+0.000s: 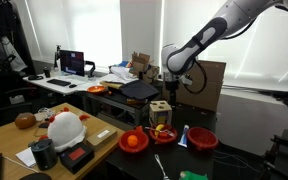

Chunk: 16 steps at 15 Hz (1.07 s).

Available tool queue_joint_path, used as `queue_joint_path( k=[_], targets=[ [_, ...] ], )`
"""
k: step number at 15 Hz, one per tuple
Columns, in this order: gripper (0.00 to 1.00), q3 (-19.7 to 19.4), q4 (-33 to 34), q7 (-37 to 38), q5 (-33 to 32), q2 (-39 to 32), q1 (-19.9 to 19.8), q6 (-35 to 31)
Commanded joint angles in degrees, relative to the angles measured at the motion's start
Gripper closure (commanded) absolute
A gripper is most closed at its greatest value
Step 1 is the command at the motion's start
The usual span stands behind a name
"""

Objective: Remove the fork from the bowl

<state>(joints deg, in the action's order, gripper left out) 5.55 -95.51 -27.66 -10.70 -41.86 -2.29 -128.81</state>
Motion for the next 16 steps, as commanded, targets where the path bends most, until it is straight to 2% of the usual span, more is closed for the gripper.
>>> queue_joint_path(
  k=[1,7,16],
  targets=[
    [0.00,0.13,0.23,0.75,-0.63,-2.73,1.52,-4.64],
    [0.00,0.22,0.27,2.61,0.09,-7.30,2.28,-12.75],
    [0.00,0.30,0.70,3.29,0.32,-11.17,1.53,-15.10]
  ],
)
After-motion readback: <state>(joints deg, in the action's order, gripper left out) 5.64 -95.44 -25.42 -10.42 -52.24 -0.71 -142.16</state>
